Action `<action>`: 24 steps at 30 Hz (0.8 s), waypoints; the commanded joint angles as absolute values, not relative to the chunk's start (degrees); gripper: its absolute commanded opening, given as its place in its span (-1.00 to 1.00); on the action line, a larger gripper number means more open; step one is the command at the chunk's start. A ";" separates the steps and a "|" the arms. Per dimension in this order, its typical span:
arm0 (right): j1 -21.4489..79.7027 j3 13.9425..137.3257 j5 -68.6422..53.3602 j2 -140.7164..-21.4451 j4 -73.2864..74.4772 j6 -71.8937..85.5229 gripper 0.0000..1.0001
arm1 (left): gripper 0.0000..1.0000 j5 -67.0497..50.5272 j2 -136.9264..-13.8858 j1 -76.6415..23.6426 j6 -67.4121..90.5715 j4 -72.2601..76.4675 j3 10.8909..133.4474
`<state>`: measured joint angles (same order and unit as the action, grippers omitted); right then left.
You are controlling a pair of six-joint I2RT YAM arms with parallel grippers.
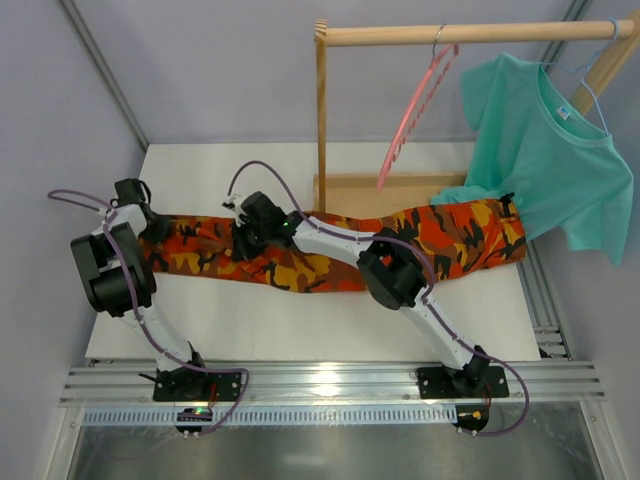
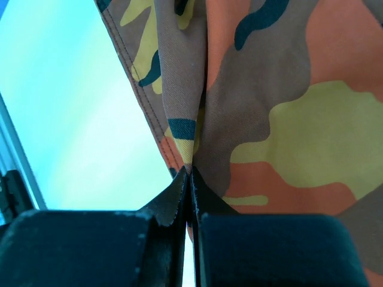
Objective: Place the trousers on the hanger
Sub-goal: Fold the trousers
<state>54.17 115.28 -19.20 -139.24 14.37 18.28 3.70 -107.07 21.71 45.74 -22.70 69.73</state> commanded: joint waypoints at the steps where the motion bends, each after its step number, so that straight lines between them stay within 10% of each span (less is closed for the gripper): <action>1: 53.97 116.53 -22.06 -137.46 14.68 22.58 -0.92 | -0.99 4.66 -108.28 21.45 43.33 -23.73 70.40; 24: 50.89 112.06 -26.19 -139.57 5.54 30.76 -0.92 | -0.43 15.65 -95.54 22.59 40.43 -29.27 67.24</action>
